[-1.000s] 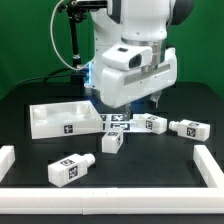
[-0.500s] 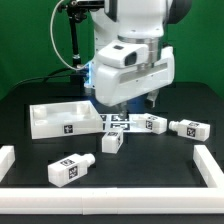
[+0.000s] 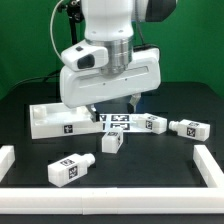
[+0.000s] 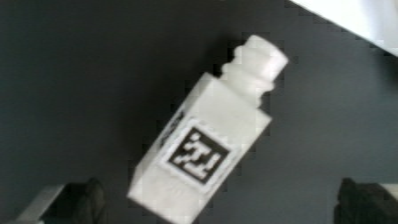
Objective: Assemble one leg
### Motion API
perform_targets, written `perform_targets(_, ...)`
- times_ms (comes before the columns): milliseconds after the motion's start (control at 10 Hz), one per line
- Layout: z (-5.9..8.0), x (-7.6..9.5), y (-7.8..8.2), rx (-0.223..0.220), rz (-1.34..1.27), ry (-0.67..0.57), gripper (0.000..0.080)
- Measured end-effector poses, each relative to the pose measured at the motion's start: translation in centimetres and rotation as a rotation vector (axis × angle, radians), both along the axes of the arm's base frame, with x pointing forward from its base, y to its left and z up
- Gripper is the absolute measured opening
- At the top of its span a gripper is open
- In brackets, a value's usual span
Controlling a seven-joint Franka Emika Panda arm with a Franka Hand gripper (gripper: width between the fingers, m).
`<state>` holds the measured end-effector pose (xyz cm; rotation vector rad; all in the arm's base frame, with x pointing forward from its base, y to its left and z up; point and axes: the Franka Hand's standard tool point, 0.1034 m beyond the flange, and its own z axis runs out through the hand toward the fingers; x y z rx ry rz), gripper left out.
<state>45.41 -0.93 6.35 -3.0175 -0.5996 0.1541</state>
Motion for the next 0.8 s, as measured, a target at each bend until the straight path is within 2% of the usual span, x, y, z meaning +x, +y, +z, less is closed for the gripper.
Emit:
perform_targets(300, -0.3, 0.0, 0.0, 0.001, -0.036, 0.006, 0.0649)
perform_targets(500, -2.5, 0.5, 0.0, -0.009, -0.302, 0.046, 0.0649)
perform_targets(800, -5.2, 0.4, -0.8, 0.002, -0.252, -0.002, 0.0649)
